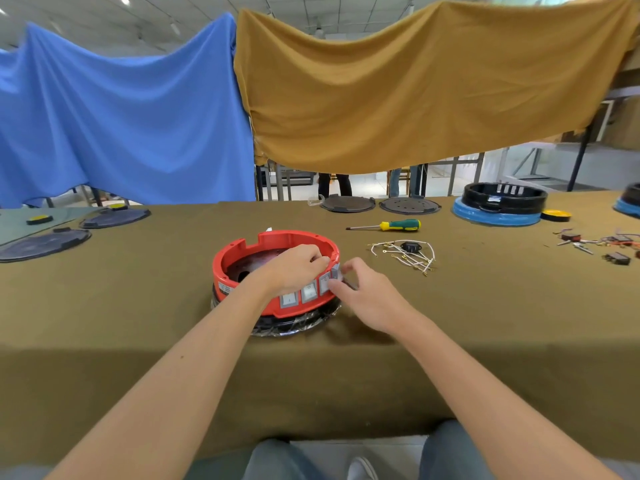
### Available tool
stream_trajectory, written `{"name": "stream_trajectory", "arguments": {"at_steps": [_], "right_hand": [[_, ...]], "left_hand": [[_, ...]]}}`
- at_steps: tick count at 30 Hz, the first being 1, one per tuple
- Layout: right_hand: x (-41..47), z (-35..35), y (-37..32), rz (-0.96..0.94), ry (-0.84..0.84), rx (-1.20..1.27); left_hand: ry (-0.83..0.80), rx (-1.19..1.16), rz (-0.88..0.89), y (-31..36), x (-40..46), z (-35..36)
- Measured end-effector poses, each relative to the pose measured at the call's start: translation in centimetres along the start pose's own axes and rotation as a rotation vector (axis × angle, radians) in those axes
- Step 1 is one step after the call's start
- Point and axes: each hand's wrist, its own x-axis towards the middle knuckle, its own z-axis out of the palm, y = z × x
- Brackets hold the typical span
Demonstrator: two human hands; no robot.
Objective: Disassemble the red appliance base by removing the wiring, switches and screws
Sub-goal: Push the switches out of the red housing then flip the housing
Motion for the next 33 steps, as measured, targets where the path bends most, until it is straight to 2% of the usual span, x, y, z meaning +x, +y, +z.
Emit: {"name": "stream_trajectory", "arguments": {"at_steps": [4, 8, 20, 26, 33], "right_hand": [[1.5, -0.8, 0.8, -0.128, -0.027, -0.102], [2.1, -0.5, 2.0, -0.203, -0.012, -0.091], [2.2, 1.2, 2.6, -0.39, 0.206, 0.019], [2.1, 0.8, 2.7, -0.362, 0.184, 0.132], [1.9, 0.7, 3.5, -0.273, 0.074, 0.267]], "left_hand": [[0.003, 0.007, 0.018, 0.0, 0.0, 0.0], [0.002, 0.009, 0.035, 0.1, -0.1, -0.1], [0.016, 0.05, 0.051, 0.4, 0.0, 0.0], [0.027, 0.052, 0.065, 0.5, -0.2, -0.1], [0.013, 0.059, 0.076, 0.5, 0.0, 0.1]]}}
